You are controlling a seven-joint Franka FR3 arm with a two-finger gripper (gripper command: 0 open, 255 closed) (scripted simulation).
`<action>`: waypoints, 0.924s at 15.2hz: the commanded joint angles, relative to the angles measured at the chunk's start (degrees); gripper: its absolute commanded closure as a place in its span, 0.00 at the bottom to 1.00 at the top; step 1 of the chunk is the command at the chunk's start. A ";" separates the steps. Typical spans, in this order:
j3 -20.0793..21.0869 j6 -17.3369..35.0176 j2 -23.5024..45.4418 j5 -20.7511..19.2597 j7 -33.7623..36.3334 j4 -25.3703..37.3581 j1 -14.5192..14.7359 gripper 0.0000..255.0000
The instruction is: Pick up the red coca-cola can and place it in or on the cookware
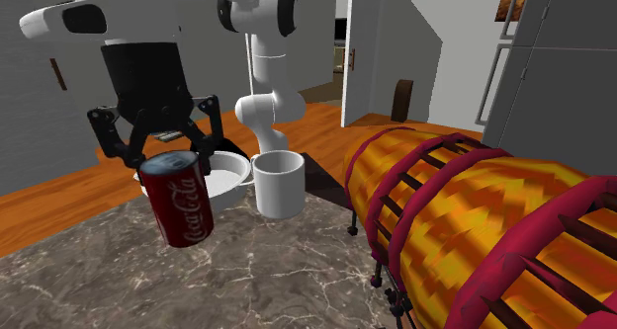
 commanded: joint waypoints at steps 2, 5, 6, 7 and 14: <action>-0.09 -2.46 0.29 0.10 0.06 2.73 -0.18 1.00; -0.17 -4.99 0.88 0.33 0.11 5.80 -0.42 1.00; -0.21 -5.86 1.12 0.43 0.11 6.88 -0.51 1.00; -0.24 -6.73 1.37 0.54 0.12 7.99 -0.61 1.00; -0.45 -7.34 -7.94 -3.27 0.42 0.10 0.17 1.00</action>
